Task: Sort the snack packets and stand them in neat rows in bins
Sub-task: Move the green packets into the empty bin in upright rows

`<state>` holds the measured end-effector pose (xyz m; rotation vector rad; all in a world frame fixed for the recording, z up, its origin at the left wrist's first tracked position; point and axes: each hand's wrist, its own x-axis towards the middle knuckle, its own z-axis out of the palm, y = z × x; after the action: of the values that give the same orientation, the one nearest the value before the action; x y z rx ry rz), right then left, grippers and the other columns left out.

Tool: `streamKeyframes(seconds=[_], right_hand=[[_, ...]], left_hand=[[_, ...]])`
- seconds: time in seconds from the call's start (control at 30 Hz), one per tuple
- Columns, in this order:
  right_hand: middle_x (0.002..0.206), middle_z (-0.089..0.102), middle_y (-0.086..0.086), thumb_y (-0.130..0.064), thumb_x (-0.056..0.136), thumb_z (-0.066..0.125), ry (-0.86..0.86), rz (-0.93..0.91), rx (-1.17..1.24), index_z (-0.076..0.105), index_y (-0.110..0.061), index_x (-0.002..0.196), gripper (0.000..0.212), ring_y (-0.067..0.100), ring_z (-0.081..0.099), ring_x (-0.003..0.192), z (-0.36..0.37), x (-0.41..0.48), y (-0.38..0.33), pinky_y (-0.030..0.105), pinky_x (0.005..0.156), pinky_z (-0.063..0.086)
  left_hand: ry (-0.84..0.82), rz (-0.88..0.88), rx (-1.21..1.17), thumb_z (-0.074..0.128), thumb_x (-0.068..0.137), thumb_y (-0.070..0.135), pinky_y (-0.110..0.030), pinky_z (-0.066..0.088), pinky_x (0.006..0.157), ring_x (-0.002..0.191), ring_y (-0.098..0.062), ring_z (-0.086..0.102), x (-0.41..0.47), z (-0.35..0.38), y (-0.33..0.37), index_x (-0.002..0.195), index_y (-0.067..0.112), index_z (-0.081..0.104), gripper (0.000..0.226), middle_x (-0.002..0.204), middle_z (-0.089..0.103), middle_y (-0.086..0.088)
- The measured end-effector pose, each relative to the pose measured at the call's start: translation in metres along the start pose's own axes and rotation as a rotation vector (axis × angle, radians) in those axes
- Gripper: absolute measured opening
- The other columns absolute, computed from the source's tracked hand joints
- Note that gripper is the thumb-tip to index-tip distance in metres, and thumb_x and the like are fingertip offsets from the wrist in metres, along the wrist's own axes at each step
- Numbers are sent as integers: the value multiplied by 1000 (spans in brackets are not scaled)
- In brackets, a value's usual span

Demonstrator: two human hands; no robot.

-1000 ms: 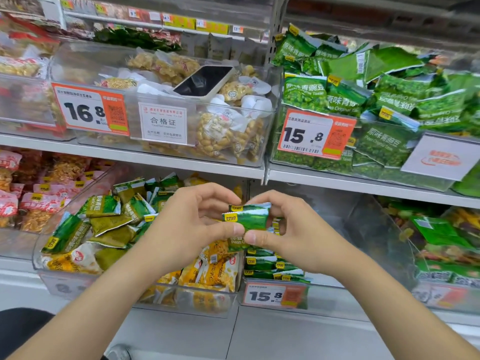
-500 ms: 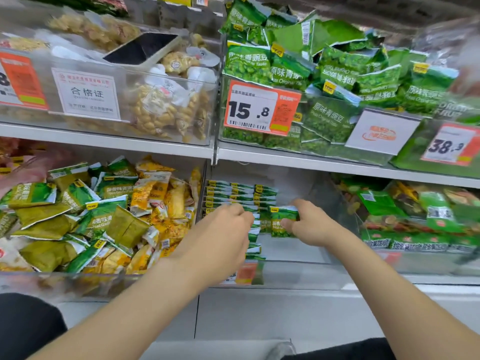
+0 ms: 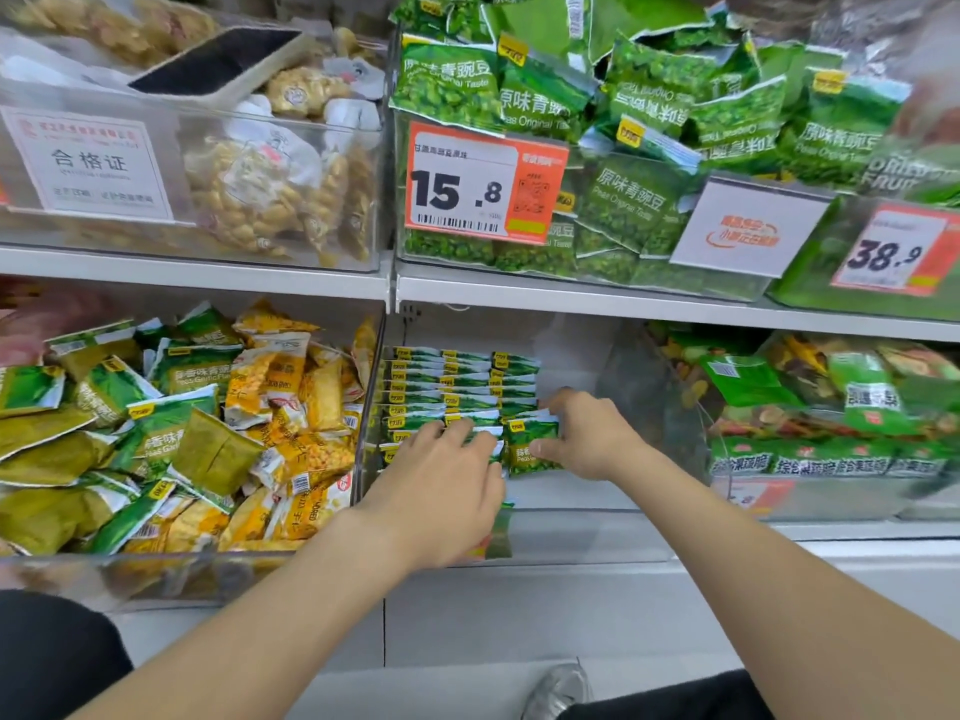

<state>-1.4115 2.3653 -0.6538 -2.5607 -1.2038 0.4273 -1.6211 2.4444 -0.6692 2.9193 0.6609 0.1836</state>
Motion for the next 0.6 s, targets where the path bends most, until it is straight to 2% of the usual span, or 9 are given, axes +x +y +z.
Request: streamKeyframes(seconds=[0.1,0.23,0.3,0.37,0.4,0.43,0.5,0.57,0.6], right_hand=[[132,62,15,-43,84,87,-16,51,68,50,-11,145,78,30,56,127,8,1,-11,29,86,44],[111,65,14,-36,84,88,35,66,96,53,-13,116,52,29,63,104,16,1,-21,30,74,47],[111,62,10,-36,85,87,33,73,72,54,-11,122,55,30,64,99,13,-3,-27,33,75,50],[114,58,10,-41,86,85,19,83,-50,52,-10,122,58,30,60,97,5,-11,-35,34,75,47],[114,57,11,-44,87,84,13,85,-136,50,-9,119,59,31,60,98,0,-15,-40,34,74,46],[115,57,11,-44,88,83,18,77,-207,49,-8,117,58,33,61,99,-7,-21,-46,36,74,46],[111,58,13,-33,94,76,69,29,-256,49,-7,107,40,35,59,91,-19,-33,-62,38,71,48],[102,63,15,-20,98,63,174,-87,-227,56,-5,101,16,35,58,85,-26,-44,-78,39,72,51],[96,67,10,-15,96,57,221,-169,-172,64,-7,103,13,33,61,87,-28,-50,-87,38,75,54]], left_hand=[[-2,2,24,-1,92,50,-47,44,106,122,-31,52,-3,-4,3,133,21,53,74,134,57,-6],[12,-14,75,2,96,48,-46,48,99,113,-32,55,-9,-12,8,124,19,58,69,124,61,-9],[66,33,122,22,102,44,-44,53,90,99,-32,60,-15,-18,7,107,16,65,51,107,67,-10],[171,100,198,60,99,34,-36,56,73,79,-26,62,-23,-34,12,88,16,68,23,84,67,-5],[161,127,172,63,99,30,-33,54,72,79,-23,62,-28,-41,14,89,17,67,16,84,65,-2],[171,143,122,55,104,28,-32,50,78,88,-22,61,-33,-45,13,98,17,65,16,92,64,-2],[206,143,91,41,107,27,-34,46,87,99,-23,57,-44,-50,7,107,20,61,22,100,62,-1],[296,149,74,45,101,28,-37,49,81,93,-23,54,-53,-57,-1,98,22,65,21,92,62,2],[338,130,56,47,99,29,-37,48,78,89,-22,52,-58,-60,-6,94,22,66,21,88,59,4]])
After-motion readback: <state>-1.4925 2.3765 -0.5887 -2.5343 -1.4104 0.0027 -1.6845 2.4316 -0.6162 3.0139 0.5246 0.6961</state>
